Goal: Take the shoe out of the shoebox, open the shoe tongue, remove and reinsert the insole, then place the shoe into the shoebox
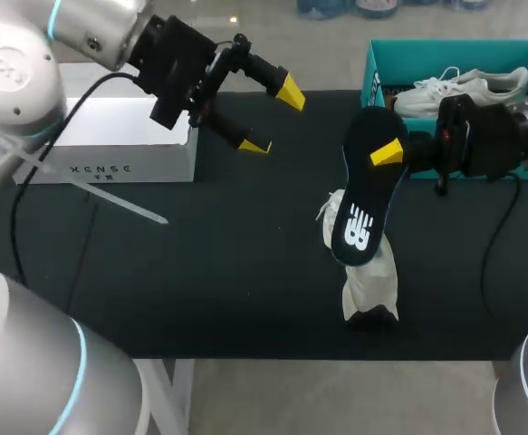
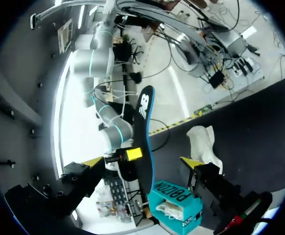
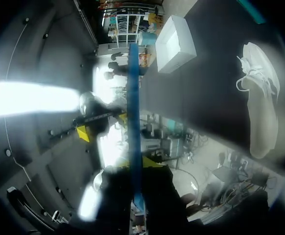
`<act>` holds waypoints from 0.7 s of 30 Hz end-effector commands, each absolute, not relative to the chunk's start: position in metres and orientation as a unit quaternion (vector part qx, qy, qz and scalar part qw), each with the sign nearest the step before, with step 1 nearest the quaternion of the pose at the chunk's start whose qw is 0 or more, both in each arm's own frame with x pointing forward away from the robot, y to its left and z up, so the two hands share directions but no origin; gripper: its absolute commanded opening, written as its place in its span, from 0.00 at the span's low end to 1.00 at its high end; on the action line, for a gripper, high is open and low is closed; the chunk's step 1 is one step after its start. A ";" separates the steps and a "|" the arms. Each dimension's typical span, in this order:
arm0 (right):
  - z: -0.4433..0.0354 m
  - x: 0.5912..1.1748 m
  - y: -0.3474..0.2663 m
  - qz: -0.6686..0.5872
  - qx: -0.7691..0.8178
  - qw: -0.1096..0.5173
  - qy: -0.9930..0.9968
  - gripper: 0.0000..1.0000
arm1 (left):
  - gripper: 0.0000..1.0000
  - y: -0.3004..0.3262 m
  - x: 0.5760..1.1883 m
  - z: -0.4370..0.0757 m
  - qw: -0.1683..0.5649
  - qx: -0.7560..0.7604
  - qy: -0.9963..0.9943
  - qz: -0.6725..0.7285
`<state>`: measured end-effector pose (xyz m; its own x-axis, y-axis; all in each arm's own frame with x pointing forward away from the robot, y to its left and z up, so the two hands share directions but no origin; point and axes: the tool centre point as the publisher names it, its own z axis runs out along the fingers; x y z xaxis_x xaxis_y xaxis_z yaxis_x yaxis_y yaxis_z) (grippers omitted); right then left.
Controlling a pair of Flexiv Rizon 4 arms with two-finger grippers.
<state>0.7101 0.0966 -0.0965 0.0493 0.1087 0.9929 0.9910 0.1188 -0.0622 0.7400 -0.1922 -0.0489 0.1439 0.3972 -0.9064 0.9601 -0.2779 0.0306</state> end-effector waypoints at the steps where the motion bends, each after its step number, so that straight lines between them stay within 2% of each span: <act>1: -0.097 0.711 0.097 -0.427 -0.508 0.517 -0.541 0.00 | 1.00 -0.201 0.738 -0.057 0.464 0.537 0.383 -0.592; 21: -0.097 0.711 0.097 -0.427 -0.508 0.517 -0.541 0.00 | 1.00 -0.234 0.746 -0.078 0.466 0.538 0.398 -0.579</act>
<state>0.7101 0.0966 -0.0965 0.0493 0.1087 0.9929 0.9910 0.1188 -0.0622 0.7436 -0.2214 -0.0733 0.0199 -0.0879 -0.9959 0.9679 -0.2480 0.0412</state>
